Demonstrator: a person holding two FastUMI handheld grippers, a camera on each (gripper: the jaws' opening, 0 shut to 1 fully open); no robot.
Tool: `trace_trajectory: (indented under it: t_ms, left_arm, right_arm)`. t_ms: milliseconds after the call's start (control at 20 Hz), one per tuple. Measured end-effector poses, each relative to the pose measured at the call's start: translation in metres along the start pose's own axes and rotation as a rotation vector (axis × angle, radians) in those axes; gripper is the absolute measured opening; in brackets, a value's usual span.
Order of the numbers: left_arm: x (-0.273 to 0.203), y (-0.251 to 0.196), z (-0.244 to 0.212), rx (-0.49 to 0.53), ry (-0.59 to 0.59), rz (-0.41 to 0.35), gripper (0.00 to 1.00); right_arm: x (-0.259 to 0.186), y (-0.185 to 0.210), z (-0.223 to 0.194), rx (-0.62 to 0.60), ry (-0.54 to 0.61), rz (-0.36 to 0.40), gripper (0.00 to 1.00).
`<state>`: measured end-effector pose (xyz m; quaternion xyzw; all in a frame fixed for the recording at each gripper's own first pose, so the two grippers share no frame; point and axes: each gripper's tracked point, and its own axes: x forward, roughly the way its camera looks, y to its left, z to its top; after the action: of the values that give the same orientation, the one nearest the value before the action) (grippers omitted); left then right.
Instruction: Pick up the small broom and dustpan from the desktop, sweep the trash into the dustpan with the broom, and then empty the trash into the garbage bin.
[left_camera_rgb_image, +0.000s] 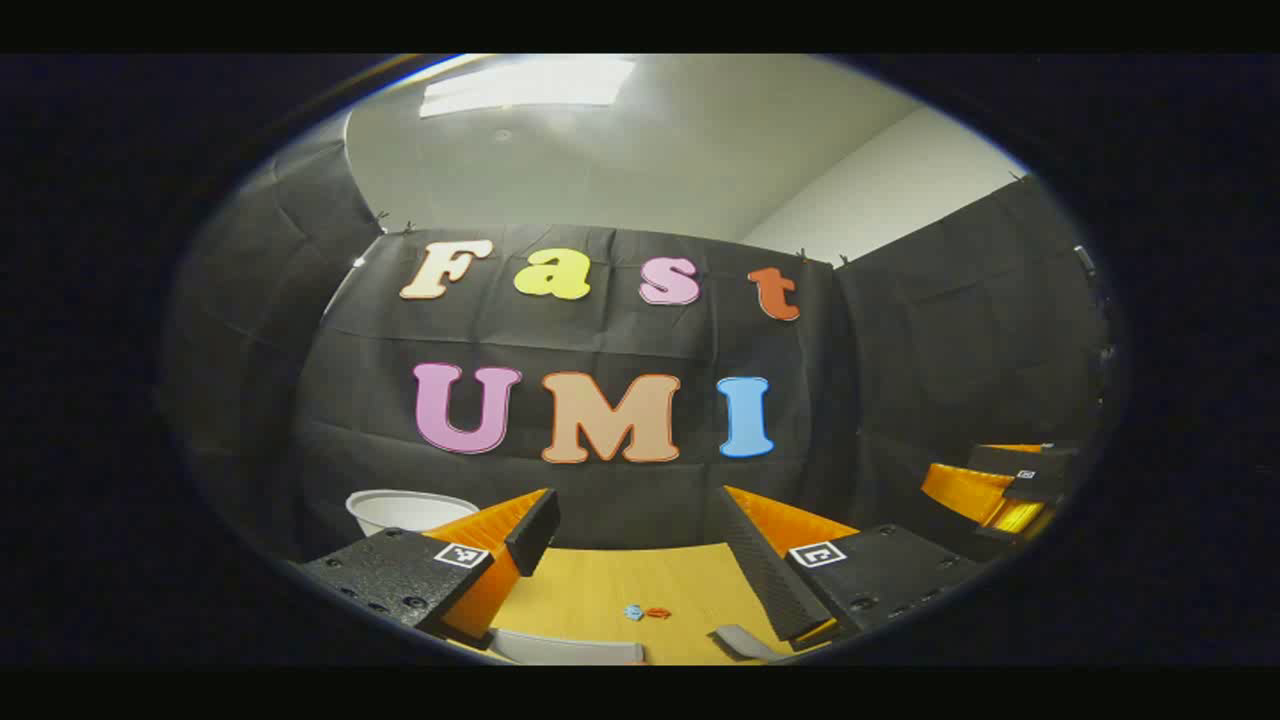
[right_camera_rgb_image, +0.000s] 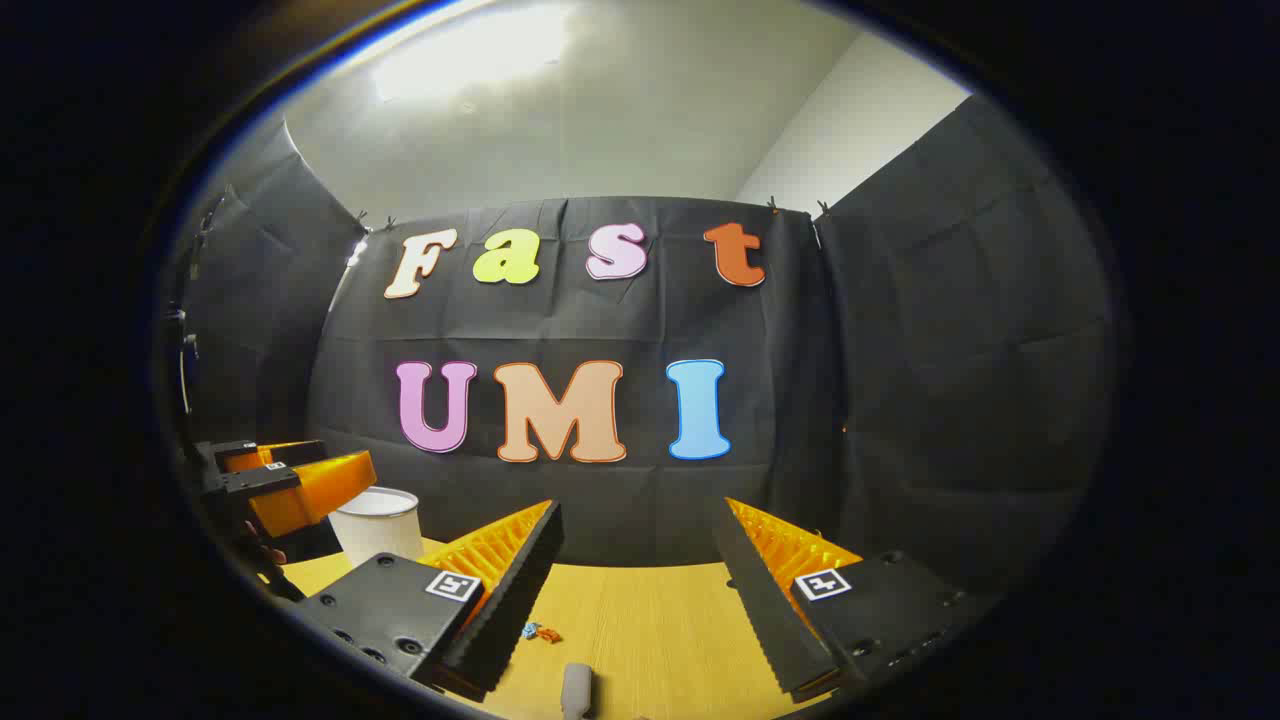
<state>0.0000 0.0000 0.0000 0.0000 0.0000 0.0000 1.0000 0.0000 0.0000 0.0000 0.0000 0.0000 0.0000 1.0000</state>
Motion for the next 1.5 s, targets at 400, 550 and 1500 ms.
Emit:
trace_trajectory:
  t_ms: [400,550,1500]
  left_arm:
    - [0.002,0.008,-0.001,-0.087,0.015,0.015,0.93]
    - [0.002,0.018,0.002,0.031,-0.002,0.052,0.93]
    - [-0.027,0.044,0.02,0.103,-0.022,0.148,0.96]
  right_arm:
    - [-0.002,0.004,0.008,-0.035,-0.016,0.028,0.98]
    - [-0.003,0.005,0.01,-0.032,-0.012,0.038,0.98]
    - [-0.002,0.02,0.023,-0.002,-0.02,0.113,0.98]
